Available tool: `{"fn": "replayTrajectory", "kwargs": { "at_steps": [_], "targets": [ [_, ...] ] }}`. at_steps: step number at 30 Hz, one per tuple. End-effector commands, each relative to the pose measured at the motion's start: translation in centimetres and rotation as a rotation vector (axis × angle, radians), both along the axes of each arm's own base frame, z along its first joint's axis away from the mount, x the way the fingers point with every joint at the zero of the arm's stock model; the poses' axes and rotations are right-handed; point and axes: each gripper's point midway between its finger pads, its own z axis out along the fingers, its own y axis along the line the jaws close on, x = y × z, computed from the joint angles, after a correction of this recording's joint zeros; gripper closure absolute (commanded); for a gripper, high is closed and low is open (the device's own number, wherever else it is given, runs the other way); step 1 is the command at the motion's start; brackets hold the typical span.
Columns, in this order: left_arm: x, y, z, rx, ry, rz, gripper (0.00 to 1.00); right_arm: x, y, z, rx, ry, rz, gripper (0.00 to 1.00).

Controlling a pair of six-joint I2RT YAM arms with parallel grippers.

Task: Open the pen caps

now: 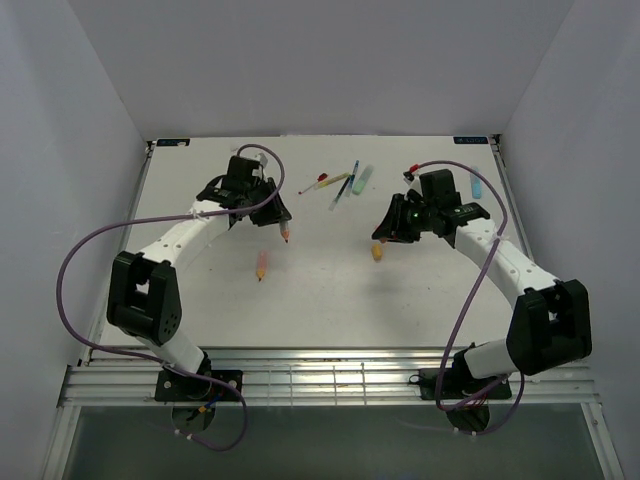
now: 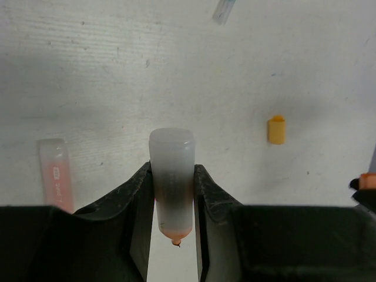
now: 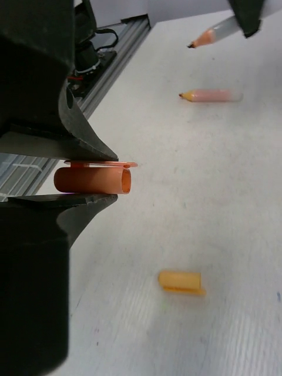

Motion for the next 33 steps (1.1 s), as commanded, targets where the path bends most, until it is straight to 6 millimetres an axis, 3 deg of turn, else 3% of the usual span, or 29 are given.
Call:
{"fn": "replayTrajectory", "kwargs": {
  "at_steps": [1,7,15,25,33],
  "targets": [
    [-2.7,0.7,-0.9,0.100,0.001,-0.121,1.00,1.1,-2.1,-0.1,-0.070,0.009,-0.014,0.92],
    [-3.8,0.0,-3.8,0.191,0.073,-0.166,1.00,2.4,-4.1,-3.0,-0.148,0.067,-0.043,0.92],
    [-4.0,-0.3,-6.7,0.329,0.108,-0.175,1.00,4.5,-5.2,-5.3,-0.229,0.079,-0.043,0.92],
    [-3.3,1.2,-8.8,0.428,0.135,-0.133,1.00,6.7,-4.5,-7.6,-0.246,0.098,0.007,0.92],
    [-4.0,2.3,-10.2,0.481,0.160,-0.126,0.97,6.5,-4.3,-10.0,-0.248,0.132,0.029,0.92]
  ]
}}
